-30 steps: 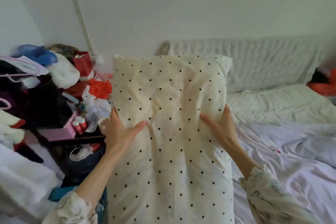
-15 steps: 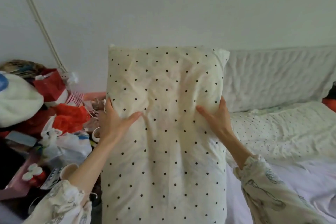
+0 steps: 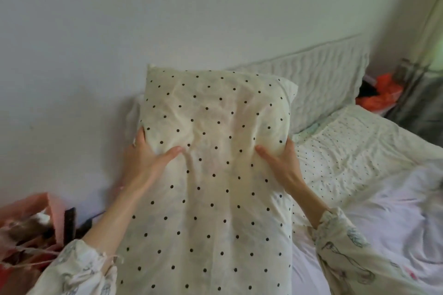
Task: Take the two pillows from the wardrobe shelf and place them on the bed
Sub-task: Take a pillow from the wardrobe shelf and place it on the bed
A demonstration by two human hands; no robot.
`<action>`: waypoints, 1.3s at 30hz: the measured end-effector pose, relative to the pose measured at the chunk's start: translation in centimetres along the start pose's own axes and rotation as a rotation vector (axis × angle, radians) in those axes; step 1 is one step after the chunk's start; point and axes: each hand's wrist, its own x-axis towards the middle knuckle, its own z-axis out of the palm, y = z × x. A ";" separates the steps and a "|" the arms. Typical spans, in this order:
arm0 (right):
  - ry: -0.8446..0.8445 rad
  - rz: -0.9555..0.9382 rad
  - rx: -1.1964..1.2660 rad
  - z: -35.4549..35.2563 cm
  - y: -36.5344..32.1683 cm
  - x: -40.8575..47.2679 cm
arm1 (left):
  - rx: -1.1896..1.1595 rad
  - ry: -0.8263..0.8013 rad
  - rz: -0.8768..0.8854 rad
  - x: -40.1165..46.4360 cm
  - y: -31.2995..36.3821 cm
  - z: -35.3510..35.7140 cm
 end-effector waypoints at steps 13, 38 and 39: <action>0.385 0.282 -0.003 4.2 4.9 9.7 | 0.146 -0.435 0.144 19.5 3.3 14.1; 0.360 0.925 -0.201 4.2 34.6 18.3 | 0.573 -1.235 0.260 25.7 -7.8 49.4; 0.344 0.914 -0.209 4.9 35.2 17.8 | 0.559 -1.250 0.241 25.8 -8.7 49.7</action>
